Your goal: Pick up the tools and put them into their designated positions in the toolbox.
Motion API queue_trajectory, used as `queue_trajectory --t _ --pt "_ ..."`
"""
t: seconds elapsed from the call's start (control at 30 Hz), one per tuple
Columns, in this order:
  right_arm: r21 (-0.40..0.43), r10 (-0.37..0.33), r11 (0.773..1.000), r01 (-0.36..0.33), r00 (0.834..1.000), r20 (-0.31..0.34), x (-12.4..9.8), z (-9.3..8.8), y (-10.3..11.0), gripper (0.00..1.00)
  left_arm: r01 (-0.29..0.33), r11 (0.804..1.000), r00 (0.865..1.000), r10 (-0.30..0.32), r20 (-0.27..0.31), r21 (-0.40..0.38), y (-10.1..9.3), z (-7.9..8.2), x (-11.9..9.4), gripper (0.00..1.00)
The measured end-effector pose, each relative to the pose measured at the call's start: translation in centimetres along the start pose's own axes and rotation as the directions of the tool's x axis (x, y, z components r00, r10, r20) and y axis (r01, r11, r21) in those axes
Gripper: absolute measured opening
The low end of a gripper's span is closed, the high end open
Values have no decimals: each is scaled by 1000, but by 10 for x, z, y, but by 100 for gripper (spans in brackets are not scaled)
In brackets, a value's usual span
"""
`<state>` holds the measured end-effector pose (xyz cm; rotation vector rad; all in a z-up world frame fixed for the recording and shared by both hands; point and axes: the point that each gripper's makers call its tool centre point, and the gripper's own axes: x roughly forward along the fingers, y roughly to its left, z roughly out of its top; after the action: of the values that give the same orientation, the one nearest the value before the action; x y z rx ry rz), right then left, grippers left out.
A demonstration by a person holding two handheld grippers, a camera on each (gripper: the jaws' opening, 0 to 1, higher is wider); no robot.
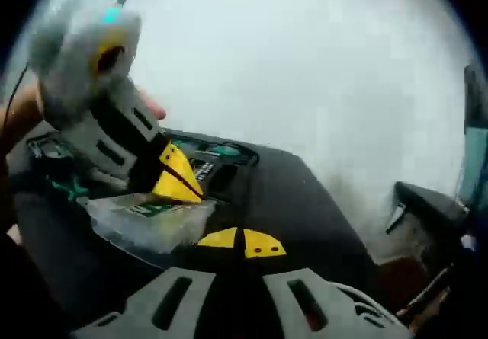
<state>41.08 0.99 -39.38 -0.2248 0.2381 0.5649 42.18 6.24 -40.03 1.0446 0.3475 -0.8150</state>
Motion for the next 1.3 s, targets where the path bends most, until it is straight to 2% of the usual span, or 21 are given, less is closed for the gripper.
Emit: queue_trajectory --t 0.03,0.07,0.1,0.2,0.37,0.4,0.47,0.5,0.7,0.73,0.77,0.8,0.83,0.9,0.93,0.97,1.0,1.1,1.2,1.27,1.3 --pt "6 64 998 -64 998 -2 3 1 9 0 35 999 998 -34 51 -27 -5 3 -1 0" --pt "47 73 996 -74 997 20 3 4 13 0 75 989 993 -63 104 -125 -7 10 -3 0" --pt "1 54 999 -54 999 1 1 2 10 0 115 979 988 -96 122 -167 -8 13 -10 0" --pt "-26 63 998 -63 998 7 -4 4 15 0 124 978 987 -104 123 -167 -11 18 -15 0" --pt "-161 80 983 -82 997 -19 -3 4 16 0 186 972 958 -147 247 -144 -30 56 -28 0" --pt "-135 93 986 -95 995 -25 -3 4 16 0 185 974 960 -151 235 -128 -33 58 -28 0" --pt "-133 100 986 -104 994 -36 -2 4 15 0 115 993 990 -114 80 -11 -25 39 -22 0" --pt "-83 115 990 -118 992 -44 0 3 18 0 92 996 993 -93 67 10 -21 38 -16 0" --pt "-133 94 986 -98 995 -37 -3 4 14 0 136 991 990 -136 42 8 -27 42 -17 0" --pt "-173 132 975 -140 990 -56 -8 4 16 0 126 992 992 -126 16 12 -26 36 -13 0" --pt "-98 97 990 -103 993 -66 -12 3 10 0 107 994 994 -106 -34 35 -25 26 -8 0" --pt "38 3 999 -4 1000 17 -15 12 -7 0 88 994 992 -81 -94 68 -23 15 -2 0" --pt "68 -23 997 22 1000 10 -17 10 -12 0 77 992 987 -62 -150 101 -21 4 3 0" --pt "-45 57 997 -61 996 -68 -19 -2 4 0 110 987 977 -85 -198 121 -13 -7 6 0" --pt "-72 85 993 -89 995 -59 -19 -3 16 0 148 985 976 -130 -176 93 -8 -5 5 0" --pt "-73 51 996 -51 999 -8 -18 5 16 0 145 988 979 -135 -155 58 -6 -3 7 0" --pt "-175 49 983 -56 998 -45 -20 1 16 0 140 990 983 -135 -123 34 -9 1 7 0" --pt "-165 54 985 -59 998 -37 -19 0 19 0 120 991 990 -124 -71 -58 -8 9 3 0" --pt "-365 36 929 -56 998 -60 -20 2 19 0 99 992 995 -101 -22 -77 -8 22 -17 0" --pt "-282 39 957 -65 994 -98 -24 -1 14 0 114 981 993 -108 43 -157 -9 31 -30 0" --pt "-201 6 979 -11 1000 -27 -29 10 5 0 133 975 990 -122 71 -178 -11 34 -35 0"
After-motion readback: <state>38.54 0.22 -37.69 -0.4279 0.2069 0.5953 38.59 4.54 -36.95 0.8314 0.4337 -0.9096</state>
